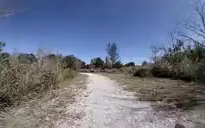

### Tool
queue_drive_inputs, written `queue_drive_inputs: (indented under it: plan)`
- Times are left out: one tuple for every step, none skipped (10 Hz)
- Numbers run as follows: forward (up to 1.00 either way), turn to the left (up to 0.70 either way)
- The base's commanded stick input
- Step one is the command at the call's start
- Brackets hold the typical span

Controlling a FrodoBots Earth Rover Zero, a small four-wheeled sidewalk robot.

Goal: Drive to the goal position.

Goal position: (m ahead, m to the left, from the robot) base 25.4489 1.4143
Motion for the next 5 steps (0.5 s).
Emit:
queue_drive_inputs:
  plan:
    - [0.70,0.03]
    - [0.70,0.03]
    - [0.70,0.03]
    - [0.70,0.03]
    - [0.70,0.03]
